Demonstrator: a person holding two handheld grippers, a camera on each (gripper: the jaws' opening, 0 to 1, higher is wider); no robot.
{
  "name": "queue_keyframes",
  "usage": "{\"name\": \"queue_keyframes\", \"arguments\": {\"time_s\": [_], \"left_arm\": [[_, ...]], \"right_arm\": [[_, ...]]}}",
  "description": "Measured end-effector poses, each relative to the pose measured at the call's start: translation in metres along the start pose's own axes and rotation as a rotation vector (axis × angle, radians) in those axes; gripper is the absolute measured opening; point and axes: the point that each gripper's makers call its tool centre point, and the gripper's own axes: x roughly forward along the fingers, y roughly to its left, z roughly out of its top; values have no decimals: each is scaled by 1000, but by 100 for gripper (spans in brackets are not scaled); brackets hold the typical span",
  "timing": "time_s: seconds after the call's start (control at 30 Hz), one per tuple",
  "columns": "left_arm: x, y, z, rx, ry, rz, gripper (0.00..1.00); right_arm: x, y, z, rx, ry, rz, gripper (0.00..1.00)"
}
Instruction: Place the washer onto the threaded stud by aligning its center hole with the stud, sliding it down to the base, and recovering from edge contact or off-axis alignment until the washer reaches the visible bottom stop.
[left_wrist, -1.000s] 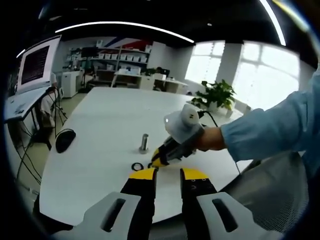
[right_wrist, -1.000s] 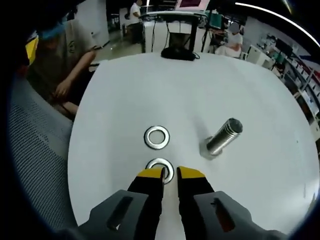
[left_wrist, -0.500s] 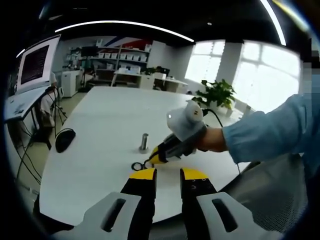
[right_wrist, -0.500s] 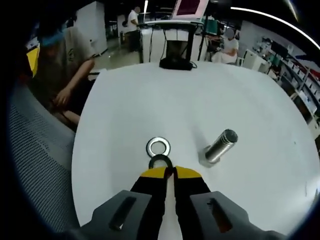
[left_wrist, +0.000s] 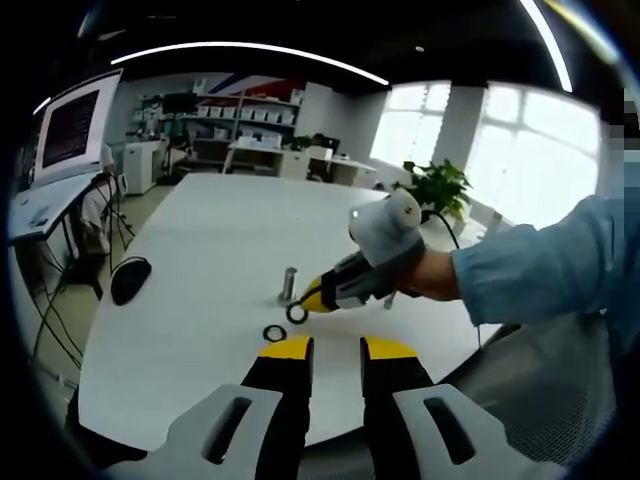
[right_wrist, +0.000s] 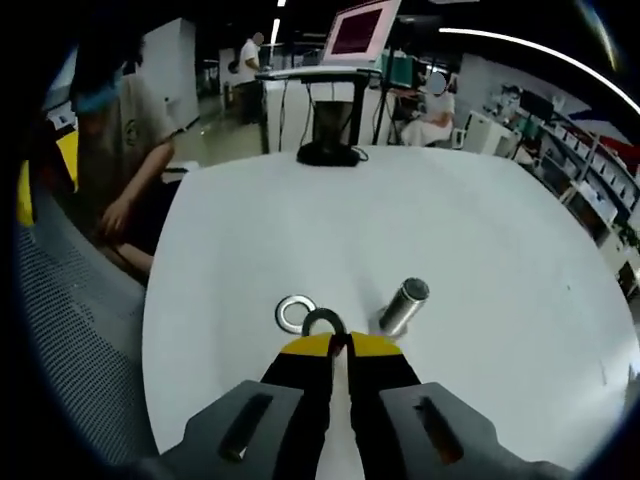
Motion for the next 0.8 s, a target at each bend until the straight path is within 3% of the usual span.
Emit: {"name": "queue_keyframes", "arguments": {"time_s": [0.5, 0.8], "left_arm": [[0, -1, 0, 6, 2, -7, 16], [0, -1, 0, 7, 0, -8, 16]], "right_arm": [[-12, -18, 17, 90, -96, -82, 6], [-20, -35, 31, 306, -210, -122, 6]]}}
